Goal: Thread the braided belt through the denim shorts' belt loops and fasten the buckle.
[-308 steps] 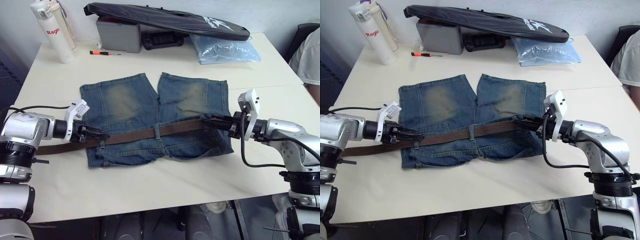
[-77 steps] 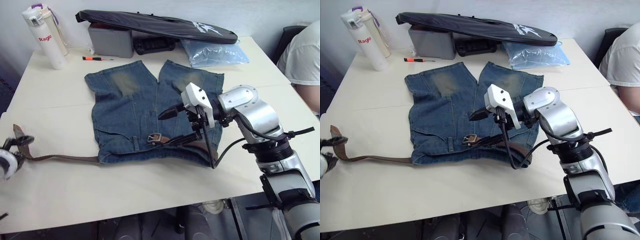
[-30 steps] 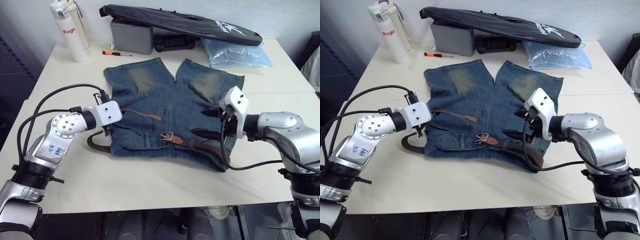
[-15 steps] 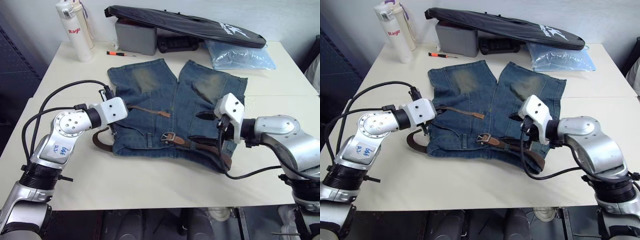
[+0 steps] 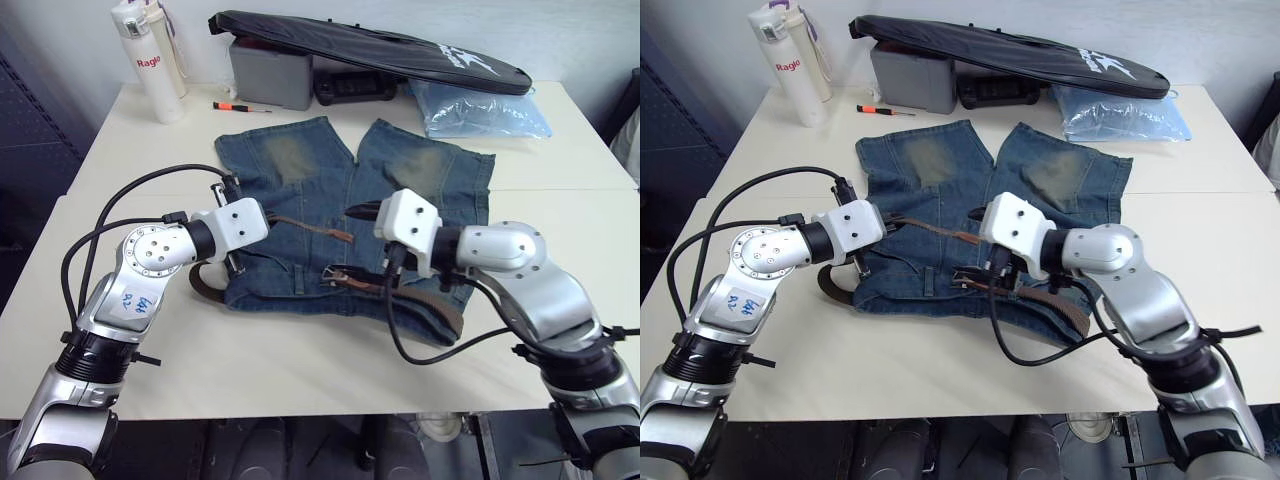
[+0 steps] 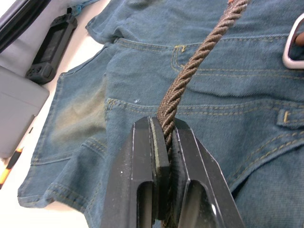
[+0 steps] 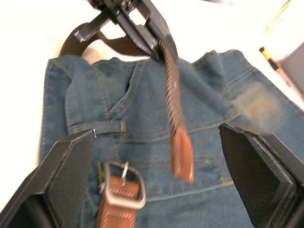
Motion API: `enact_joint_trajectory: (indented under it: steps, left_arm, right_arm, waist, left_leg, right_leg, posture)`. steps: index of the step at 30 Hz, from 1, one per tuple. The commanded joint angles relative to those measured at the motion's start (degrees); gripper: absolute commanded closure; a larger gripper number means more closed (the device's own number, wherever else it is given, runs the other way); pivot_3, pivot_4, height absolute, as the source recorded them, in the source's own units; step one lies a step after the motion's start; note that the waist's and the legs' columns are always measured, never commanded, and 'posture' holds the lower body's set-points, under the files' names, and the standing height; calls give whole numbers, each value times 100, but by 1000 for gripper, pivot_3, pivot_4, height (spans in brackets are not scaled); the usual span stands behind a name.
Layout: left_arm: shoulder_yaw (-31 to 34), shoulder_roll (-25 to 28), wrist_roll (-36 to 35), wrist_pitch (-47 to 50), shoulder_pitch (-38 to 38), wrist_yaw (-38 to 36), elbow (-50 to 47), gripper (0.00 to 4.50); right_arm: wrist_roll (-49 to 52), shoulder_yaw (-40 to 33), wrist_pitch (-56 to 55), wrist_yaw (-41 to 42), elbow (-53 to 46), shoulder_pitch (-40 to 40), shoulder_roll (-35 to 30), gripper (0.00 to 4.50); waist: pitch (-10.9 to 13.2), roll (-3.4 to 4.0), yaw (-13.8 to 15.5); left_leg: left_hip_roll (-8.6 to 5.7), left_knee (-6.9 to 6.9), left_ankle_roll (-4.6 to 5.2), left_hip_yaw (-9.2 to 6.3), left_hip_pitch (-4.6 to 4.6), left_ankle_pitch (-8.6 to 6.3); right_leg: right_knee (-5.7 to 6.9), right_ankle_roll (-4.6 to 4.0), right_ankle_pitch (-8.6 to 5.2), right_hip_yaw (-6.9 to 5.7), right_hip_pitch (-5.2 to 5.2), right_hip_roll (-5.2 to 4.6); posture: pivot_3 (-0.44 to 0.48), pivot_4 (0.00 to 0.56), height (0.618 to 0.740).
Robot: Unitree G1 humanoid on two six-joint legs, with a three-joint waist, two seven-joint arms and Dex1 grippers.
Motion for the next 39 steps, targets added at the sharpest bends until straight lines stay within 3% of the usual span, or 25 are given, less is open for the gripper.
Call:
enact_joint_trajectory:
  steps: [1,3,5,6,7,14,17,20,22,24,27,29,33,37,39]
  left_arm:
    - [109,-53,46,-83,-166,-51,-105,4500]
    - [132,-79,49,-84,-189,-73,-84,4500]
    - [186,-108,-32,19,-173,-121,-83,4500]
    - [197,-92,-74,82,-151,-191,-92,4500]
    - [229,-64,-151,171,-120,-288,-100,4500]
    - [942,144,-898,2005,-228,-499,-256,1494]
    - [1869,-46,-1941,4466,-952,-275,-336,77]
    - [2893,-329,-2973,6899,-1772,-275,-448,23]
    - [2928,266,-4163,7943,-1368,-1066,-1329,23]
    - [2904,769,-5174,8289,-778,-1411,-1981,23]
    - [3048,853,-6070,8303,-373,-734,-1778,23]
    - [3065,713,-6955,8303,-379,223,-1144,23]
    - [2593,936,-8819,8303,-180,1689,-631,23]
    - [1803,1179,-11122,6794,323,4174,-361,23]
    - [1643,802,-11567,6066,404,5093,-350,23]
  right_arm:
    - [-319,69,-350,-129,244,-67,122,2269]
    - [-363,38,-396,-171,306,-42,207,3062]
    - [-424,-2,-504,-236,384,-46,312,4185]
    - [-450,-32,-545,-270,418,-52,361,4451]
    - [-481,-54,-591,-296,456,-63,390,4451]
    - [-795,-74,-924,-473,660,-189,491,4500]
    - [-1022,47,-1161,-545,776,-222,535,4500]
    - [-1190,140,-1371,-567,887,-192,613,4500]
    - [-1293,209,-1564,-612,1010,-225,721,4500]
    - [-1278,217,-1709,-622,1097,-223,852,4500]
    - [-1351,285,-1974,-566,1171,-159,910,4500]
    - [-1397,310,-2129,-568,1181,-100,952,4500]
    - [-1480,340,-2288,-548,1132,12,992,4500]
    - [-1631,378,-2455,-608,1050,127,998,4500]
    - [-1731,383,-2542,-669,1003,174,991,4500]
  waist:
    - [0,0,3]
    - [0,0,2]
    - [0,0,0]
    - [0,0,-1]
    - [0,0,-4]
    - [0,0,-21]
    - [4,-7,-12]
    - [10,-19,-9]
    - [9,-19,-41]
    - [11,-16,-175]
    - [12,-17,-176]
    - [12,-17,-152]
    - [13,-22,-125]
    - [13,-22,-137]
    - [15,-24,-135]
  left_leg:
    - [0,-1,0,2,0,0]
    - [-1,0,0,3,-1,0]
    - [0,0,0,4,0,0]
    - [1,0,0,4,0,0]
    - [2,0,0,4,1,0]
    - [6,-2,0,10,1,0]
    - [6,0,0,10,2,0]
    - [5,10,0,3,-6,0]
    - [2,6,-1,8,-2,-2]
    - [5,-16,-8,17,11,-6]
    - [25,-19,-18,25,29,-9]
    - [45,-8,-35,19,29,-1]
    - [50,-5,-42,15,58,4]
    - [47,-13,-41,34,70,-1]
    - [49,-15,-42,35,72,-1]
  right_leg:
    - [-1,0,0,1,-1,0]
    - [-2,0,0,2,-2,0]
    - [0,0,0,4,-2,1]
    - [0,0,0,4,-2,2]
    - [1,0,0,4,-2,2]
    - [1,0,0,10,-7,6]
    - [5,0,0,12,-9,7]
    - [7,0,0,24,-10,11]
    - [3,1,0,32,-8,11]
    - [0,4,-2,48,-9,12]
    - [5,-1,-7,69,-9,37]
    - [8,-9,-7,96,-8,71]
    - [16,-14,-7,151,18,92]
    - [14,-14,-7,179,14,90]
    - [16,-14,-7,182,12,91]
  posture:
    - [0,150,740]
    - [0,150,740]
    - [0,150,740]
    - [0,150,740]
    - [0,150,740]
    - [0,150,740]
    - [0,150,740]
    - [0,150,740]
    - [0,150,740]
    - [0,150,740]
    - [0,150,740]
    - [0,150,740]
    - [0,150,740]
    - [0,150,740]
    - [0,150,740]
